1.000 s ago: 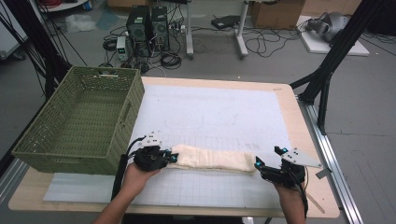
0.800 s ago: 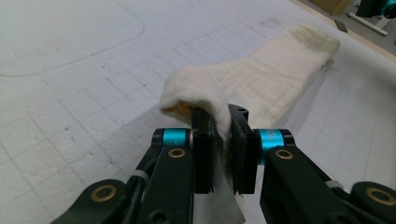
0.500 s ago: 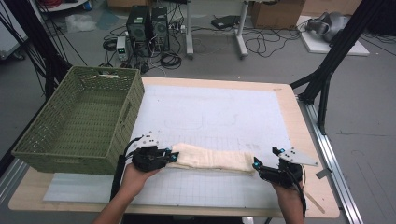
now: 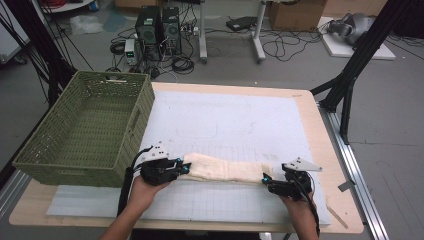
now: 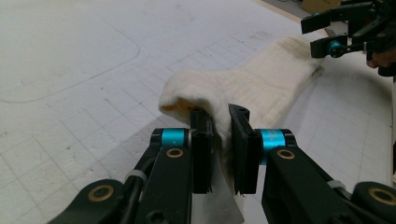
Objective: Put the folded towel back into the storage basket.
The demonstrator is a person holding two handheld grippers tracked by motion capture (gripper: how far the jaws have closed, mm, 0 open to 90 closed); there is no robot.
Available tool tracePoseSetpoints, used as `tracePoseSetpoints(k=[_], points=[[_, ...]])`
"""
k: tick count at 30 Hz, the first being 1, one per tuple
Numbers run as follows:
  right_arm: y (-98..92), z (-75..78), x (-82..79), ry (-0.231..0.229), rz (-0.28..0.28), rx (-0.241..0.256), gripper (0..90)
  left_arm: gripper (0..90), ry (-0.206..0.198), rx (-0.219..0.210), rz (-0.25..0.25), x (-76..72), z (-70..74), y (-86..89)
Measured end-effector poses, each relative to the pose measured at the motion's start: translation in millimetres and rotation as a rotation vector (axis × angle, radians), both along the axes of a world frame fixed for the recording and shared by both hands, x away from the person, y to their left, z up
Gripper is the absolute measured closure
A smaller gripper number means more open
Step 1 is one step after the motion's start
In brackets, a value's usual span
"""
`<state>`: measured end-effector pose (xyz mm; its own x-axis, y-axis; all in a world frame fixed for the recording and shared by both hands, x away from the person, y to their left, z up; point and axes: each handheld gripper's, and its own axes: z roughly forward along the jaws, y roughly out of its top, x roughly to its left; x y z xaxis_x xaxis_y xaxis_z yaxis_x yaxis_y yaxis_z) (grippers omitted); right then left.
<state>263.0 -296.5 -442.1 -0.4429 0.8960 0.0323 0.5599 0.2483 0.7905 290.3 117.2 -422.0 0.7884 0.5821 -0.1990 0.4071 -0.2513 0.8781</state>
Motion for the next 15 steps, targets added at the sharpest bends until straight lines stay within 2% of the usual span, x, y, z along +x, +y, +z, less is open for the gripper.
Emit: tracePoseSetpoints(k=[5, 6, 7, 11, 13, 15], points=[[1.6, -2.4, 0.6, 0.033, 0.022, 0.005, 26.7, 79.1, 0.002, 0.007, 0.0, -0.5, -2.3, -0.1], [2.2, -3.5, 1.2, 0.045, 0.033, 0.0, 29.6, 79.1, 0.003, 0.01, -0.001, -0.7, -3.3, -0.1], [3.1, -6.7, 2.3, 0.089, 0.072, 0.019, 39.5, 79.1, 0.003, 0.015, 0.003, -0.9, -3.9, -0.1], [2.5, -5.6, 1.8, 0.101, 0.06, 0.03, 46.7, 79.2, 0.001, 0.037, 0.009, -1.5, -6.0, 0.1], [1.3, -4.8, 1.8, 0.108, 0.076, 0.038, 58.8, 79.2, 0.002, 0.04, 0.006, -1.9, -6.5, 0.1], [1.5, -4.5, 1.8, 0.11, 0.087, 0.042, 61.6, 79.2, -0.002, 0.043, 0.006, -2.5, -7.0, 0.1]])
